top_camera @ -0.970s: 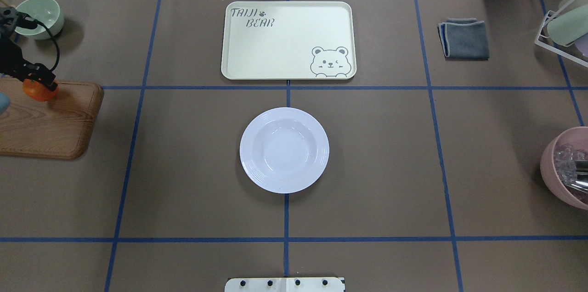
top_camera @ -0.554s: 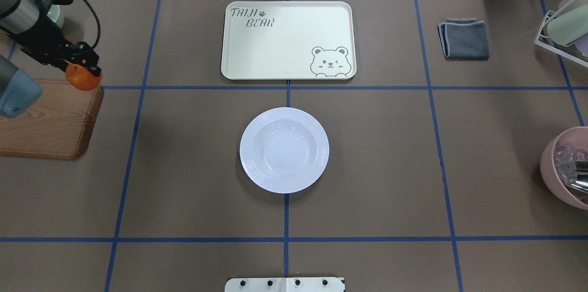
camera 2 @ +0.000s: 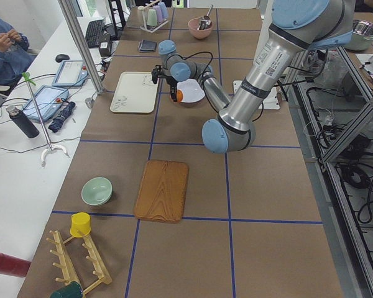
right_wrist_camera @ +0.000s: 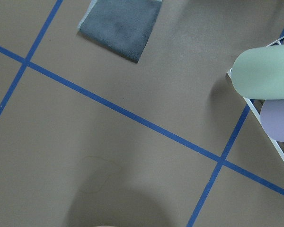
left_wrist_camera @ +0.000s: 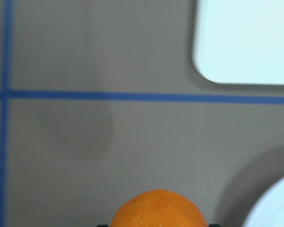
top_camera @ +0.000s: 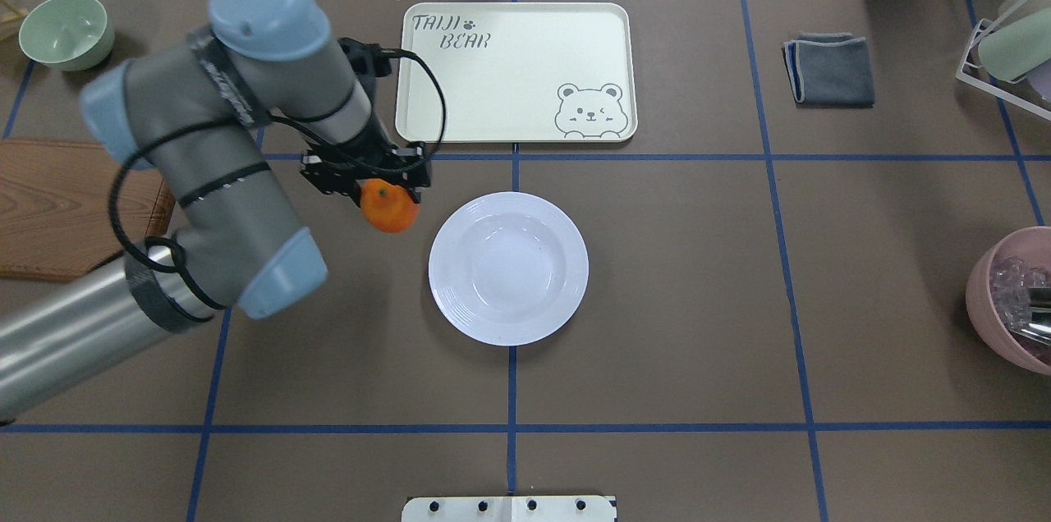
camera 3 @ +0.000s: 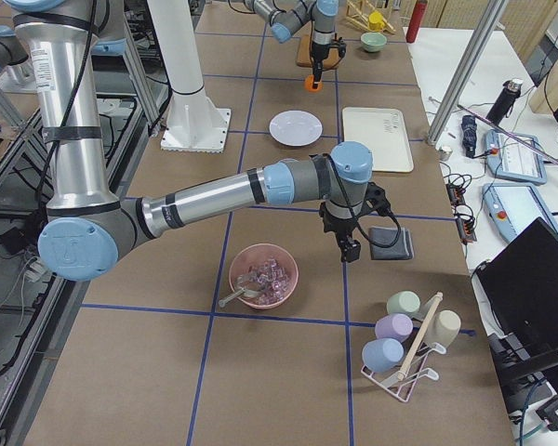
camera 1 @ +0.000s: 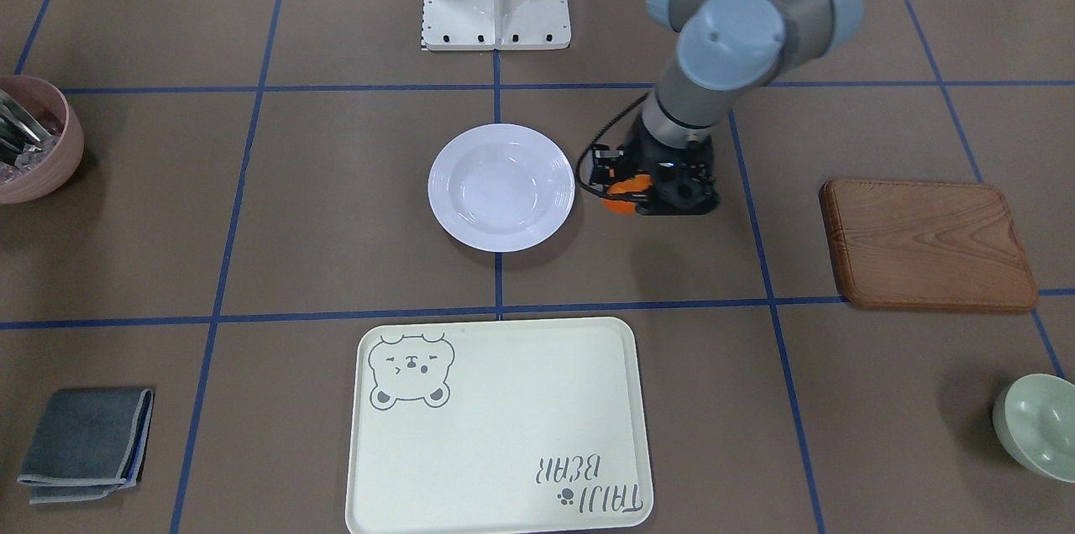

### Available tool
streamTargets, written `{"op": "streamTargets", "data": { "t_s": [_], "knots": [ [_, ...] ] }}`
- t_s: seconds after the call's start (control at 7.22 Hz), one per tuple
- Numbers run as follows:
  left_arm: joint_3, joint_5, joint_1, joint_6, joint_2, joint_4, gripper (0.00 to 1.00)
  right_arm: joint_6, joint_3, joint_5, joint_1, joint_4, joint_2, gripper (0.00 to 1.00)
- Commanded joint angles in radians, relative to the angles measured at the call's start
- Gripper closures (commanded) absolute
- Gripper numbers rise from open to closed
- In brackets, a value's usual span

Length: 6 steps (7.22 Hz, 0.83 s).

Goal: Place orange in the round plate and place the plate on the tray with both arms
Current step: 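Carry the orange with the left gripper over the white plate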

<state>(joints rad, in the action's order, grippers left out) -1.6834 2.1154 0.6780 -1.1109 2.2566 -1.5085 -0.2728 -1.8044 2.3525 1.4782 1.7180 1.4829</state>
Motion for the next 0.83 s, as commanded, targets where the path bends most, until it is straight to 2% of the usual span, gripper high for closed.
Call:
{"op": "streamTargets", "data": {
  "t_s": [0.0,0.28,0.42,0.69],
  "knots": [
    [0.075,-0.106,-0.13,-0.081,0.105,0.016,1.0,0.003,-0.003,0.001,-0.006,0.0,-0.003,0.0],
    [0.268,-0.127,-0.17,-0.16,0.226,-0.085,1.0,0.017,-0.004,0.001,-0.013,0.0,-0.003,0.0],
    [0.305,-0.155,-0.172,-0.164,0.247,-0.102,1.0,0.017,-0.003,0.001,-0.013,0.0,-0.003,0.0],
    [0.301,-0.156,-0.175,-0.162,0.23,-0.101,1.0,0.017,-0.003,0.001,-0.015,0.0,-0.003,0.0]
  ]
}}
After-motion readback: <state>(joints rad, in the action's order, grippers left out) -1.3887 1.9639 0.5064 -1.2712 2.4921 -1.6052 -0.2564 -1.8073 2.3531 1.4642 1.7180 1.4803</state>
